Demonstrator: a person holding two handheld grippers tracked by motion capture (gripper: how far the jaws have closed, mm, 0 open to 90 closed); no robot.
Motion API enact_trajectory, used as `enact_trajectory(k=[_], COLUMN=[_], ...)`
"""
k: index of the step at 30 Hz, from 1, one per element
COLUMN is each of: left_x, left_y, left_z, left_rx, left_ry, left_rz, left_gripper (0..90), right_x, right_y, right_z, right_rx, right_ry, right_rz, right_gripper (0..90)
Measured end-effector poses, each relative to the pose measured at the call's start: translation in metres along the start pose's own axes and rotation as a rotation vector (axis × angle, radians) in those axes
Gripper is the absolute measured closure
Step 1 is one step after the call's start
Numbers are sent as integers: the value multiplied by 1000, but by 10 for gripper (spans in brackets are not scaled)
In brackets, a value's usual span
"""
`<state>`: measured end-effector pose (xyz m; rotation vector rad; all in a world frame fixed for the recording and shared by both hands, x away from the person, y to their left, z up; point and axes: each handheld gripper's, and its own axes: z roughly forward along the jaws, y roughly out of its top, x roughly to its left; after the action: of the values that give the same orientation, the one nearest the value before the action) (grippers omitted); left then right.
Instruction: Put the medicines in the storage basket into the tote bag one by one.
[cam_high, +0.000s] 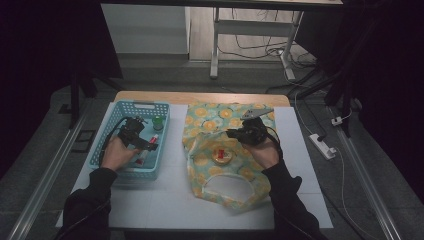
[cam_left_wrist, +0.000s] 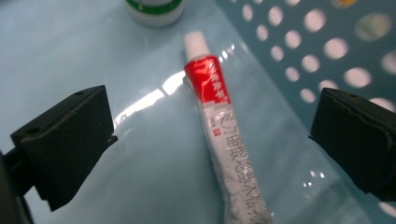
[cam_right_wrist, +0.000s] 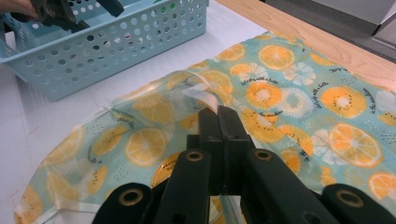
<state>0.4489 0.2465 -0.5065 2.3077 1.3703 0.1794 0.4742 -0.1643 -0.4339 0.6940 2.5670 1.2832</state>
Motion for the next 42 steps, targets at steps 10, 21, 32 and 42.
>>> enact_trajectory(k=[10,21,32,42], left_x=[-2,-7,-6,-6], left_y=[0,0,1,5], left_z=[10,9,7,1], left_rx=[85,109,115,94], left_ry=[60,42,30,16], left_rz=[-15,8,-46,-71], left_gripper=[72,525,723,725], right_x=[0,0,1,1], right_y=[0,0,0,1], right_z=[0,1,1,0], right_rx=[0,2,3,-2], right_ry=[2,2,2,1], right_rz=[0,-4,-4,-5], right_gripper=[900,900,900,900])
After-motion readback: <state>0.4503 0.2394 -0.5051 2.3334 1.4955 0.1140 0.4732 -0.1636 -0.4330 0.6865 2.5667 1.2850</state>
